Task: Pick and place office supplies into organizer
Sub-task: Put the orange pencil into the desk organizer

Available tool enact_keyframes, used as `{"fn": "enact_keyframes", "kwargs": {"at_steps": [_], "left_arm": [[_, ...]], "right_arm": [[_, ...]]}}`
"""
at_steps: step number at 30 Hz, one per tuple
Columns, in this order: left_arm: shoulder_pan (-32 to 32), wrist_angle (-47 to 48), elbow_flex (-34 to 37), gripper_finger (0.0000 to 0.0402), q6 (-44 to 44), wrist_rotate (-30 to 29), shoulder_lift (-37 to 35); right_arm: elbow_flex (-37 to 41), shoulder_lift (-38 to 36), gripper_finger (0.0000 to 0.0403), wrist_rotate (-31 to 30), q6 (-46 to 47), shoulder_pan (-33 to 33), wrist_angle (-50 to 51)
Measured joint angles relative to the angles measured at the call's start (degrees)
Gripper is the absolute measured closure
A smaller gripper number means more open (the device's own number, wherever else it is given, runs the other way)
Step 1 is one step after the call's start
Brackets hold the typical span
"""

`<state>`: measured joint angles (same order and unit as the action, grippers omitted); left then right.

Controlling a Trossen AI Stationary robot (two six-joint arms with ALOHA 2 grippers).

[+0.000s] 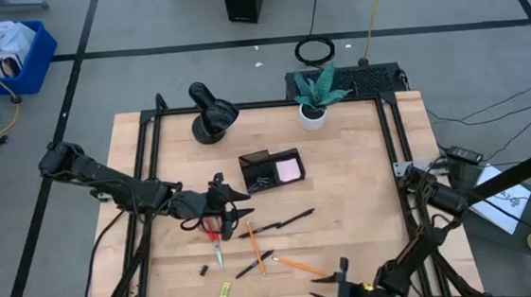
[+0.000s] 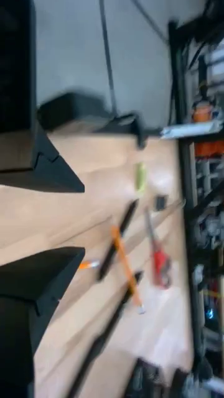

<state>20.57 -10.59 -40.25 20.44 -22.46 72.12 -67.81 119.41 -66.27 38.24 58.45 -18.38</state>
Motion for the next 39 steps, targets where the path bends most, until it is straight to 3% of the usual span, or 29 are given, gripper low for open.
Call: {"fn": "enact_keyframes", "kwargs": {"at_steps": [4, 7, 14, 16, 20, 30, 39], "left_arm": [[0.73, 0.0, 0.0, 0.0222, -0.33, -0.02, 0.0], [0.92, 0.0, 0.0, 0.0222, -0.46, -0.13, 0.0], [0.9, 0.04, 0.0, 0.0222, -0.82, -0.54, 0.0], [0.88, 0.04, 0.0, 0.0222, -1.03, -0.54, 0.0], [0.9, 0.04, 0.0, 0.0222, -0.73, -0.54, 0.0], [0.88, -0.15, 0.0, 0.0222, -0.67, -0.16, 0.0], [0.88, -0.17, 0.0, 0.0222, -0.67, -0.15, 0.0]], "right_arm": [[-0.1, 0.37, 0.0249, -7.59, 0.43, 0.78, 0.26], [-0.01, 0.4, 0.0252, -8.35, 2.18, 1.21, 2.36], [4.81, 0.45, 0.0239, 3.55, 15.62, -1.49, 1.5], [6.18, 0.42, 0.0235, 8.17, 15.08, -1.87, -0.8], [8.93, 0.44, 0.0235, 11.69, 12.89, -3.17, -7.61], [9.27, 0.38, 0.0268, 1.78, 8.87, -1.63, -8.39], [9.29, 0.38, 0.0297, 1.81, 7.69, -1.76, -8.08]]}}
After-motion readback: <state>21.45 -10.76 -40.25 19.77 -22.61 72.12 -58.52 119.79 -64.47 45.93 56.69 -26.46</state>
